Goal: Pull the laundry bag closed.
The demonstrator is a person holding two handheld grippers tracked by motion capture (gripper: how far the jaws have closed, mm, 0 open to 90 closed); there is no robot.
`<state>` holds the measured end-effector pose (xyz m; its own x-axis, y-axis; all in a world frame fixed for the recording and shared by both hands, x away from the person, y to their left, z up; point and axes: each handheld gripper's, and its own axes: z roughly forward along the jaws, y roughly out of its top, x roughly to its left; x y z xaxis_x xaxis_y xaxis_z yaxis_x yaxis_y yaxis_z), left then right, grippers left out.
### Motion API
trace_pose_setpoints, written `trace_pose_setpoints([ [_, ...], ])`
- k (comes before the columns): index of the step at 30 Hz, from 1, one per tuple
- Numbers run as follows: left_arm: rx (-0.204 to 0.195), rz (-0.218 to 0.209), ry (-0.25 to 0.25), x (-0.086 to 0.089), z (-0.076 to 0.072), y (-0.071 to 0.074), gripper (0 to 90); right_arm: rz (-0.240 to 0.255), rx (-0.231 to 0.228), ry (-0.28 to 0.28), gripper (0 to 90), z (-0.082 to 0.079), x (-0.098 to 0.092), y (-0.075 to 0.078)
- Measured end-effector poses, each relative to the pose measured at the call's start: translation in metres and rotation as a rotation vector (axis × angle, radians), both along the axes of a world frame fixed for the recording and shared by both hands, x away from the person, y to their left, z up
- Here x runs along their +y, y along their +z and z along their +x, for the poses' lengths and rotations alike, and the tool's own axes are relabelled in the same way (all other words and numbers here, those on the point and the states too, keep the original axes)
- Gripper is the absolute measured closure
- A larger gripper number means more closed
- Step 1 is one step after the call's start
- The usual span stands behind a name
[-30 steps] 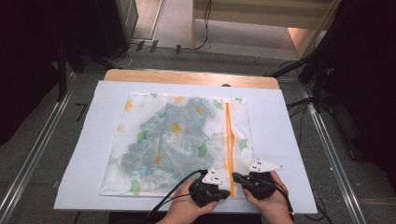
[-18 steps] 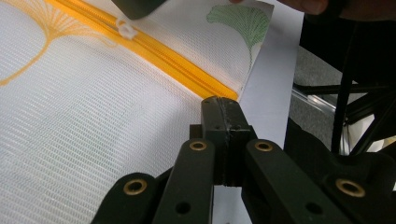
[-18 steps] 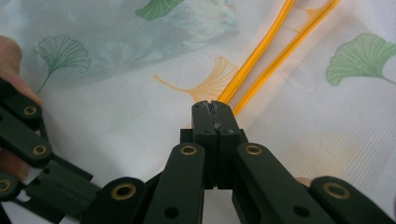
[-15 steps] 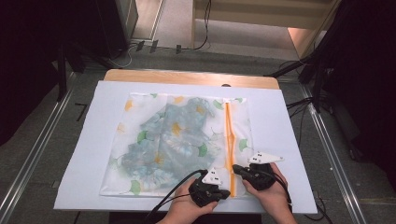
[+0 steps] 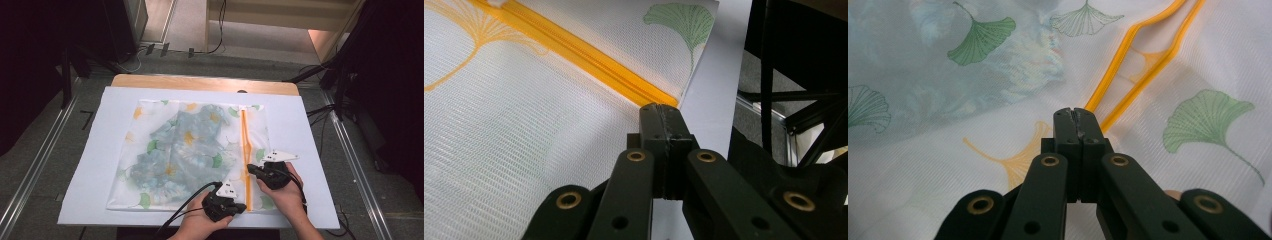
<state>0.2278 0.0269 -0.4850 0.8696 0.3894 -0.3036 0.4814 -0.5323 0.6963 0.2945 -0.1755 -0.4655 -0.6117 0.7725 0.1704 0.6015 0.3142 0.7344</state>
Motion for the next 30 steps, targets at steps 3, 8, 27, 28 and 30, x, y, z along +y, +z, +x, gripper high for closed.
trace_pose_setpoints([
  [3,-0.001,0.000,0.001,0.000,0.000,0.000,90.0,-0.004,-0.005,0.004,90.0,0.002,0.001,0.000],
  [8,-0.002,0.004,-0.001,0.000,0.000,0.000,90.0,-0.006,-0.005,0.005,90.0,0.008,0.001,0.000],
  [27,0.006,0.007,-0.003,0.001,0.001,0.000,90.0,0.182,0.088,0.040,90.0,0.013,-0.025,-0.010],
  [28,0.007,0.004,-0.003,0.001,0.001,0.000,90.0,0.186,0.079,0.053,79.8,0.013,-0.025,-0.011],
  [30,0.009,0.003,-0.001,0.000,0.001,0.000,90.0,0.185,0.072,0.037,74.1,0.012,-0.024,-0.013],
])
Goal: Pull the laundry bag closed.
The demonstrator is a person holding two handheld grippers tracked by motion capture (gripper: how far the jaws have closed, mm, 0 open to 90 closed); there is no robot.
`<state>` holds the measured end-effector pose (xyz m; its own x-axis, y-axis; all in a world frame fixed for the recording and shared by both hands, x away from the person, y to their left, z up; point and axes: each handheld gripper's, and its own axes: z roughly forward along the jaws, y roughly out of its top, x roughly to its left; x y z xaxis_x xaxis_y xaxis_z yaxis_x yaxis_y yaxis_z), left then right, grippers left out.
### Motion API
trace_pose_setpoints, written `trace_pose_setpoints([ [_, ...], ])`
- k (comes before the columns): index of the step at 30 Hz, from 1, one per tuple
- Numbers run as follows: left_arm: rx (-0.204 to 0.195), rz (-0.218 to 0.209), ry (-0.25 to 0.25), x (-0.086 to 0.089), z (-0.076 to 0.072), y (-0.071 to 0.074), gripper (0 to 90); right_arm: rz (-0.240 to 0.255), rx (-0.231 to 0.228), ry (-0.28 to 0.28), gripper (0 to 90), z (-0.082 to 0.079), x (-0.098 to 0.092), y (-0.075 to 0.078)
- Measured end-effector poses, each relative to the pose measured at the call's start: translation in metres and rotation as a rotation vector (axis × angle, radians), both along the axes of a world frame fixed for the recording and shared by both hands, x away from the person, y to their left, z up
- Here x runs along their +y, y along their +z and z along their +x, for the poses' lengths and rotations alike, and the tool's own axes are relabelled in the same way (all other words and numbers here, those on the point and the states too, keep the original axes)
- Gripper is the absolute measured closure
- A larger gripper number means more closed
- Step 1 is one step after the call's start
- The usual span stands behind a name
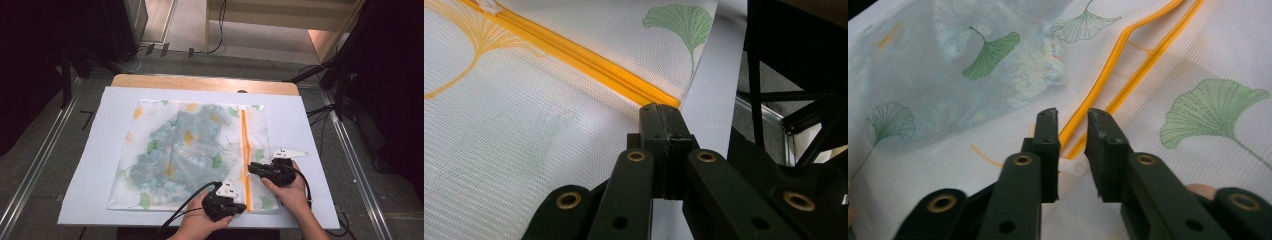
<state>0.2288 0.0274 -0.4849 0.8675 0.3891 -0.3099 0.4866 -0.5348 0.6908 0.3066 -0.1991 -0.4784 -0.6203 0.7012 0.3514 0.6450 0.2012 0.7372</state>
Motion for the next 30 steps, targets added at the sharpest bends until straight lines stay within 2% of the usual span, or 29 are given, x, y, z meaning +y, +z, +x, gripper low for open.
trace_pose_setpoints([
  [1,0.000,0.000,0.000,0.000,0.000,0.000,90.0,0.007,0.010,-0.003,69.9,0.001,0.000,-0.001],
  [2,-0.002,0.002,-0.002,0.000,0.000,0.000,90.0,0.003,0.049,0.009,66.5,0.003,0.003,-0.004],
  [5,-0.001,0.001,-0.002,0.000,0.000,0.000,90.0,-0.015,0.060,0.017,65.3,0.002,0.004,-0.007],
  [6,-0.002,0.002,-0.002,0.000,0.000,0.000,90.0,-0.019,0.060,-0.001,70.3,0.001,0.004,-0.008],
  [8,-0.004,0.001,-0.002,0.000,0.000,0.000,90.0,-0.030,0.053,-0.004,71.1,0.000,0.004,-0.008],
  [10,-0.003,0.001,-0.002,0.000,0.000,0.000,90.0,-0.045,0.043,0.015,75.2,-0.004,0.006,-0.007],
  [13,-0.003,0.002,-0.002,0.000,0.000,0.000,90.0,-0.049,0.065,0.056,83.9,-0.008,0.009,-0.005],
  [16,0.002,-0.001,0.001,0.000,0.000,0.000,90.0,-0.066,0.069,0.054,88.8,-0.011,0.011,-0.003],
  [22,0.001,-0.001,-0.001,0.000,0.000,0.000,90.0,-0.031,0.073,0.051,90.0,-0.012,0.004,0.000],
  [25,0.004,-0.003,-0.001,0.000,0.000,0.000,90.0,-0.037,0.080,0.045,90.0,-0.013,0.004,0.000],
  [28,0.003,-0.002,-0.002,0.000,0.000,0.000,90.0,-0.107,0.061,0.048,88.4,-0.017,0.011,-0.003],
  [30,0.005,-0.002,-0.001,0.000,0.001,0.000,90.0,-0.125,0.036,0.052,88.9,-0.021,0.014,-0.003],
])
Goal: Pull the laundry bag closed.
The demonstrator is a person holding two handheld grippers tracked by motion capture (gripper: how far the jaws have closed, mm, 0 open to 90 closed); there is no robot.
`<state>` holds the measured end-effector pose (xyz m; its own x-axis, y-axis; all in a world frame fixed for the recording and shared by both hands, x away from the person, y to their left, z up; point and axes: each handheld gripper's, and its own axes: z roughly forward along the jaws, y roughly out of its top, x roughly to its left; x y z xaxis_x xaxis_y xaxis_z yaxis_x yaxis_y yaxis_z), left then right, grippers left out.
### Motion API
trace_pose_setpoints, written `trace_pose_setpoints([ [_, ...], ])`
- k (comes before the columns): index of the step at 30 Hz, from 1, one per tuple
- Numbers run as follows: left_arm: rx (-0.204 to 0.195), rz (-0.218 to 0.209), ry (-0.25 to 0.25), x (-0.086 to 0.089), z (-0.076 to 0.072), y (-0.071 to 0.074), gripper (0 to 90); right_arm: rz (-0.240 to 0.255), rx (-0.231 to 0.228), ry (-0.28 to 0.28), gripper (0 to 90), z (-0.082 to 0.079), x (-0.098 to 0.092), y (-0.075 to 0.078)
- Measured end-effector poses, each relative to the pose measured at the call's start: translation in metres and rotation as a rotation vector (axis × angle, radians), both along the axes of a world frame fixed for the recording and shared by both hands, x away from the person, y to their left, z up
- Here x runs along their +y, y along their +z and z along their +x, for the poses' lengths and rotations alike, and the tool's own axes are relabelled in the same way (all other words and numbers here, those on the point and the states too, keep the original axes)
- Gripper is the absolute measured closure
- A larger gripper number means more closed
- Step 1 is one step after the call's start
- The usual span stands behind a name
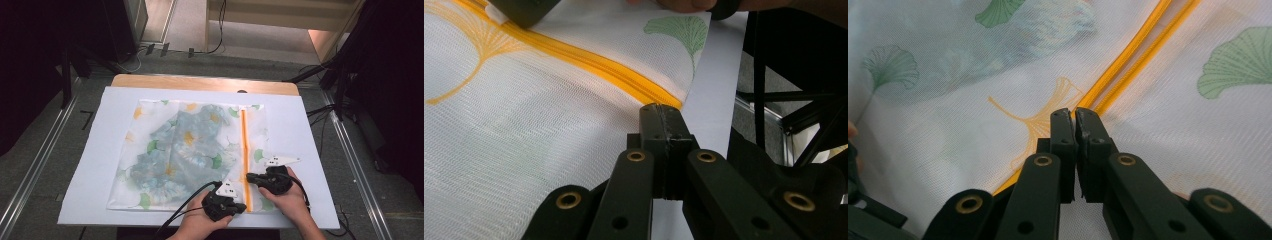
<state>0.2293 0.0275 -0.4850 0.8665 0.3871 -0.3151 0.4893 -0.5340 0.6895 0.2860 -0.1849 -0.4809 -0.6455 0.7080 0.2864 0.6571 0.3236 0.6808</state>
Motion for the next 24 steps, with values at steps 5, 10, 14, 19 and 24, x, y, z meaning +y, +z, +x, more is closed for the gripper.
trace_pose_setpoints([
  [5,0.004,0.001,-0.004,0.000,0.001,0.000,90.0,-0.058,-0.043,0.004,90.0,-0.003,0.005,0.003],
  [10,0.013,0.002,-0.004,0.000,0.002,0.000,90.0,-0.075,-0.073,-0.019,90.0,0.001,0.006,0.005],
  [14,0.015,-0.002,-0.002,0.000,0.002,0.000,90.0,-0.096,-0.105,-0.025,90.0,0.007,0.007,0.004],
  [19,0.013,0.002,-0.005,0.000,0.002,0.000,90.0,-0.110,-0.135,-0.036,90.0,0.017,0.011,0.003],
  [24,0.013,-0.001,-0.004,0.000,0.002,0.000,90.0,-0.117,-0.151,-0.052,90.0,0.024,0.010,0.004],
])
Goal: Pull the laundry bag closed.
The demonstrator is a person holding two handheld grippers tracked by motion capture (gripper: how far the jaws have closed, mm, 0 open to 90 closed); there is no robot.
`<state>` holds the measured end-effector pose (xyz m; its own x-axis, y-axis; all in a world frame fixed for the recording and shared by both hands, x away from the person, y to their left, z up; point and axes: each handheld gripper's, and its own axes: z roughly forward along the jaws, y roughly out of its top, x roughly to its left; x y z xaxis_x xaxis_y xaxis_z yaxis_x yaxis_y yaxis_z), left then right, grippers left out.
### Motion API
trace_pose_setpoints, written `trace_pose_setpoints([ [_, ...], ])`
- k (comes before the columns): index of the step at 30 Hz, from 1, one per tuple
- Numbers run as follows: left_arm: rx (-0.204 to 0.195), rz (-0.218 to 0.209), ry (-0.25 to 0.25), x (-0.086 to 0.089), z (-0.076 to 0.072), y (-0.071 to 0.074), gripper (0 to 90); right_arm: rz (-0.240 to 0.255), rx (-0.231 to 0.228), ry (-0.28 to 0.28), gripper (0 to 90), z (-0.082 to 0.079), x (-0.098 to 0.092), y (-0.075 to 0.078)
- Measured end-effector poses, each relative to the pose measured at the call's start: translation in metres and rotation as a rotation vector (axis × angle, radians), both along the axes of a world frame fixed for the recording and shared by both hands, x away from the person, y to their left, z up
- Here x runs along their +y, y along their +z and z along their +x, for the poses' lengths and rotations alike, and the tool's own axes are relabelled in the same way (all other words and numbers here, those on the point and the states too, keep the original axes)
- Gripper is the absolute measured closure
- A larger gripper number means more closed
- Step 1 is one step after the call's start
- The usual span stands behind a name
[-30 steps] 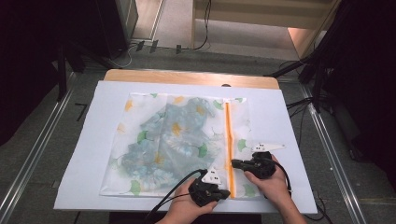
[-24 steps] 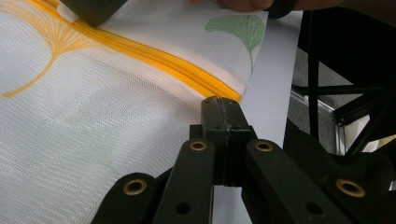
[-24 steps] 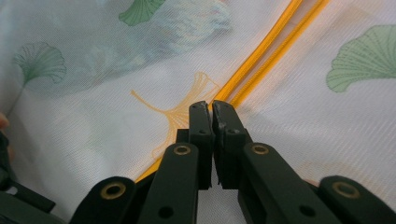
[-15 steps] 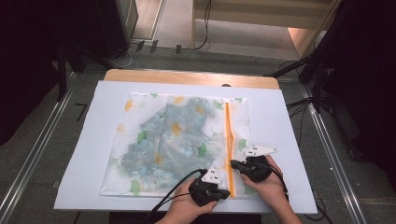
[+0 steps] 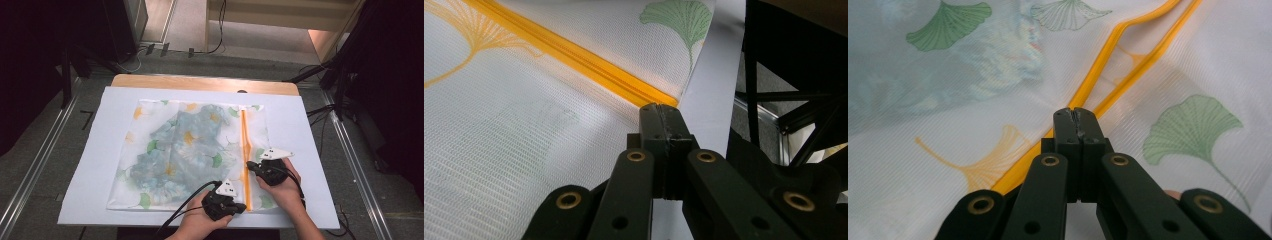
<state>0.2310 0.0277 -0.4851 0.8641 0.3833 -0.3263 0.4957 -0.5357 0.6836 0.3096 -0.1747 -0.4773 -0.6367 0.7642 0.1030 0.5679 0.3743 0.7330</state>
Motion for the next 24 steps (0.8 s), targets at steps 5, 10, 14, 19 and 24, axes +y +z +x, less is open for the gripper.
trace_pose_setpoints([
  [5,0.000,-0.003,0.004,0.000,0.000,0.000,90.0,-0.010,-0.018,-0.007,90.0,0.010,0.000,-0.001],
  [10,-0.001,-0.003,0.003,0.000,0.000,0.000,90.0,-0.006,-0.027,-0.022,90.0,0.017,0.001,0.002],
  [14,-0.002,-0.001,0.001,0.000,0.000,0.000,90.0,0.002,-0.023,-0.036,90.0,0.024,0.002,0.004],
  [19,-0.002,-0.001,0.001,0.000,0.000,0.000,90.0,0.007,-0.026,-0.055,90.0,0.034,0.003,0.005],
  [24,-0.003,-0.003,0.001,0.000,0.000,0.000,90.0,0.006,-0.035,-0.065,90.0,0.044,0.002,0.013],
])
